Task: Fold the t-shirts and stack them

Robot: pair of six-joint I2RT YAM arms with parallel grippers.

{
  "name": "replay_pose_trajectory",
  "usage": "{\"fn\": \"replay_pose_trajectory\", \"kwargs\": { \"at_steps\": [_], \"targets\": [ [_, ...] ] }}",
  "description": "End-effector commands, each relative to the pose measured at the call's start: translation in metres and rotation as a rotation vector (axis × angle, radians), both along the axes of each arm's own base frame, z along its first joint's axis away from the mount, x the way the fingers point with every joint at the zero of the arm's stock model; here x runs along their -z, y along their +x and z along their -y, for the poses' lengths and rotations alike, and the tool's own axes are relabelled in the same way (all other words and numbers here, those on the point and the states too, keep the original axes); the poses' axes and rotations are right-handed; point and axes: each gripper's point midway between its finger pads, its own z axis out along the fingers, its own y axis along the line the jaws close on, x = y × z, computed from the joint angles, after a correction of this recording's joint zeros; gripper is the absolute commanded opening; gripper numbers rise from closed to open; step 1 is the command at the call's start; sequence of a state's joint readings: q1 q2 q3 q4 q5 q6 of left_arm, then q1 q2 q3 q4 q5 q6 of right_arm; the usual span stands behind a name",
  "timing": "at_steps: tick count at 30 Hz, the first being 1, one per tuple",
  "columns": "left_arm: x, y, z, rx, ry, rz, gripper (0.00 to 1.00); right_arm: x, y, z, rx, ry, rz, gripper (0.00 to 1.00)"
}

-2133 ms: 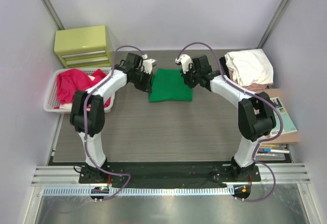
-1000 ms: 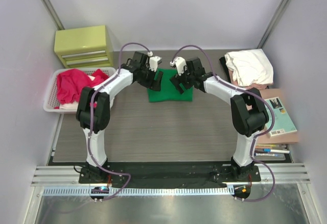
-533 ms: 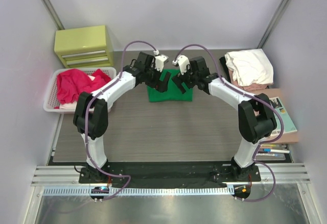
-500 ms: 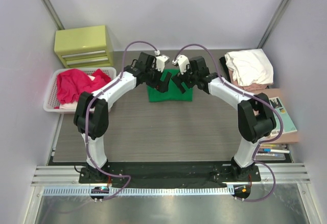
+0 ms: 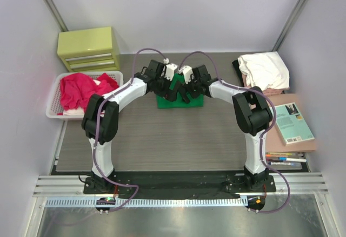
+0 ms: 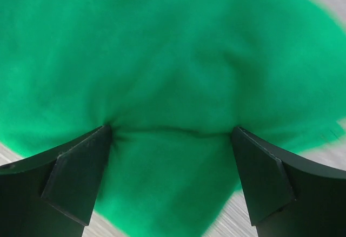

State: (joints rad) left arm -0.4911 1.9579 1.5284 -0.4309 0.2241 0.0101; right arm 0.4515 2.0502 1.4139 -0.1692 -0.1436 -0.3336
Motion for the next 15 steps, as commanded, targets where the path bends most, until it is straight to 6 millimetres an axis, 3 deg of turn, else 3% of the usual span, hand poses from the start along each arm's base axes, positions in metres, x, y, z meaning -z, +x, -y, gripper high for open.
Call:
{"fn": "replay_pose_trajectory", "kwargs": {
  "at_steps": [1, 4, 10, 13, 14, 15],
  "targets": [
    [-0.006, 0.008, 0.005, 0.000, -0.032, 0.039, 1.00, 0.015, 0.005, -0.019, 0.003, 0.059, -0.062, 1.00],
    [-0.019, 0.008, 0.004, 0.003, -0.036, 0.068, 1.00, 0.022, 0.004, -0.022, 0.001, 0.070, -0.086, 1.00],
    [-0.025, 0.005, 0.000, 0.005, -0.030, 0.085, 1.00, 0.010, 0.004, -0.027, -0.020, 0.098, -0.065, 1.00],
    [-0.018, 0.001, -0.004, 0.003, -0.015, 0.073, 1.00, -0.009, 0.005, -0.026, -0.026, 0.092, -0.009, 1.00],
    [-0.018, 0.000, -0.006, 0.002, -0.008, 0.076, 1.00, -0.032, 0.006, -0.025, -0.029, 0.103, 0.034, 1.00],
    [-0.012, -0.003, -0.008, 0.002, 0.002, 0.066, 1.00, -0.038, 0.002, -0.024, -0.029, 0.105, 0.049, 1.00]
  ]
}}
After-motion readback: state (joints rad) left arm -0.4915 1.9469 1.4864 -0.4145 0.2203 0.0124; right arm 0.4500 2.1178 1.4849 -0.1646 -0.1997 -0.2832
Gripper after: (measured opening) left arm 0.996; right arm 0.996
